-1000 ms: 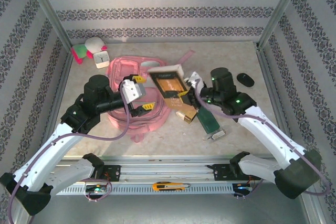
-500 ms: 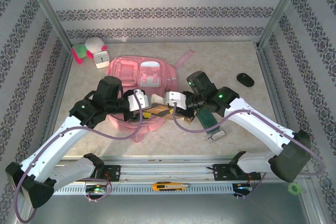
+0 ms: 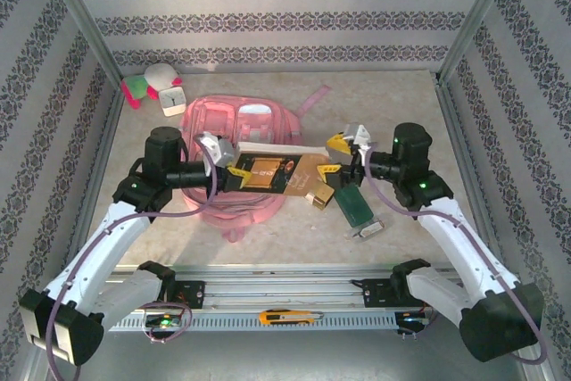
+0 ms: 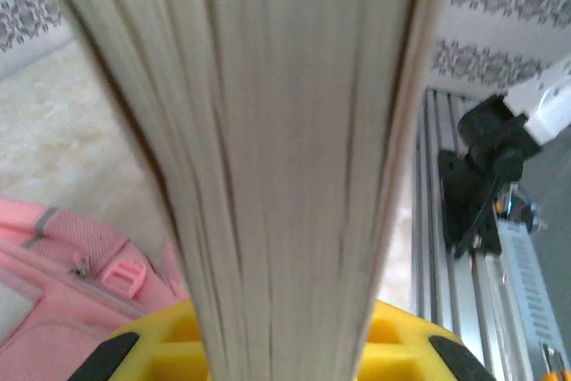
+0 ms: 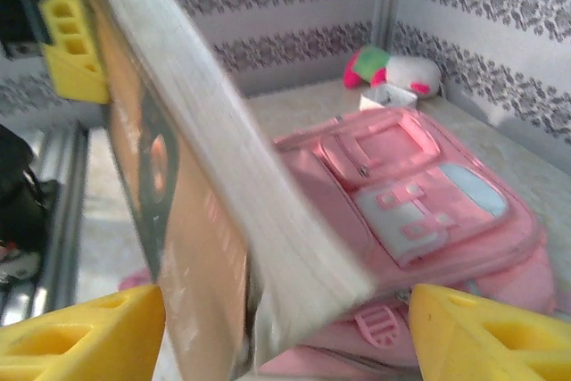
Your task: Pack books, pencil case, and school supplies into a backpack
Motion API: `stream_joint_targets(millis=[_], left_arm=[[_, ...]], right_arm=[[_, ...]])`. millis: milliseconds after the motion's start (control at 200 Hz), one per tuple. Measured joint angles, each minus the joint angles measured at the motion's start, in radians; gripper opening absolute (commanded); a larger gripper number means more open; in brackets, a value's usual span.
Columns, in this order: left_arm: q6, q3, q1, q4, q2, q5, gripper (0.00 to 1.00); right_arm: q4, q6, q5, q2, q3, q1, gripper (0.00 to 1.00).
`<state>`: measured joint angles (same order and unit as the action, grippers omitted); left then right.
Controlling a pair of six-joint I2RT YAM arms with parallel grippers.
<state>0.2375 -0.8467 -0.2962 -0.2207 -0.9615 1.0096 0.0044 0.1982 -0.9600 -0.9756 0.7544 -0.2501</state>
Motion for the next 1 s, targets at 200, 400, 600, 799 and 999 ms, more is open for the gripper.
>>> stream_joint_targets(millis=[200, 400, 600, 799, 999], left_arm=[[-0.244, 0.048, 0.011, 0.343, -0.023, 0.132, 0.00], [-0.350, 0.061, 0.011, 0.498, -0.051, 0.181, 0.05], [-0.229, 0.063, 0.017, 0.394, -0.034, 0.128, 0.64], [0.035, 0.063, 0.017, 0.072, 0.020, -0.204, 0.75], [0.269, 0.063, 0.017, -0.144, -0.134, -0.480, 0.99]], right_arm=[[0.253, -0.238, -0.140, -0.047, -0.026, -0.004, 0.74], [0.380, -0.356, -0.208, -0.118, -0.023, -0.099, 0.40], [0.424, -0.458, -0.233, -0.126, -0.009, -0.109, 0.00], [0.402, -0.646, -0.066, -0.026, -0.113, 0.108, 0.00], [0.274, -0.747, 0.125, 0.069, -0.197, 0.167, 0.00]])
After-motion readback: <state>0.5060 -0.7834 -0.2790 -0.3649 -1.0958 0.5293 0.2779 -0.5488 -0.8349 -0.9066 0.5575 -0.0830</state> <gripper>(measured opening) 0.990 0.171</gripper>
